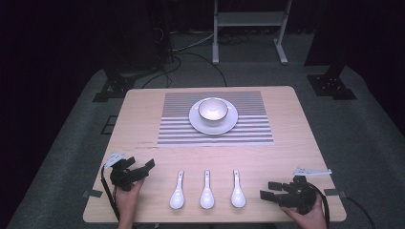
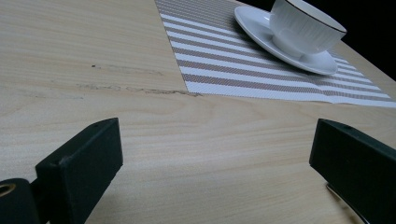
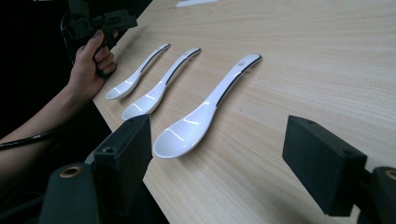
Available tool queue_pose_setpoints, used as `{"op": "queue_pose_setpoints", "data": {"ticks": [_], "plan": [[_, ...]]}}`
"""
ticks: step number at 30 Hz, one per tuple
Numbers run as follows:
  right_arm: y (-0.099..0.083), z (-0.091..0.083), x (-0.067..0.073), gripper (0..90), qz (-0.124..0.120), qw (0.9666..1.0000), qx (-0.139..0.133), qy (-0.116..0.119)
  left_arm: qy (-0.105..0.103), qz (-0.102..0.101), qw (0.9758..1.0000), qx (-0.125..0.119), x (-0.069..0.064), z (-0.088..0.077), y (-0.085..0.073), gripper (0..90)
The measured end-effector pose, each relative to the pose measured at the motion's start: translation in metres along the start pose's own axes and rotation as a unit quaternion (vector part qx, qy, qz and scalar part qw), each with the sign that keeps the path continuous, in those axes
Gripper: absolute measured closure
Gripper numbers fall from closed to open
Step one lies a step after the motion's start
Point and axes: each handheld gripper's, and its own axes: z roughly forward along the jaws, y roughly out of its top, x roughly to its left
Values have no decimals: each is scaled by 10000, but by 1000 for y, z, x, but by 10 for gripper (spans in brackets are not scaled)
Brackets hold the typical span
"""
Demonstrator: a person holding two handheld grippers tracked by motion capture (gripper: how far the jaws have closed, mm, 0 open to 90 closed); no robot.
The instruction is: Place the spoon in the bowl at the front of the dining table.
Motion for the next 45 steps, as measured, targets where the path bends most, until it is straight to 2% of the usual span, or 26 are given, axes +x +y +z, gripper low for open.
{"op": "queue_pose_setpoints", "data": {"ticks": [28, 45], "plan": [[17, 27, 11, 228, -95, 9994, 307, 126, -30, -28, 10000, -30, 1, 0, 0, 12], [35, 54, 14, 236, -111, 9980, 603, 137, -36, -32, 10000, -36, 1, 0, 0, 12]]}}
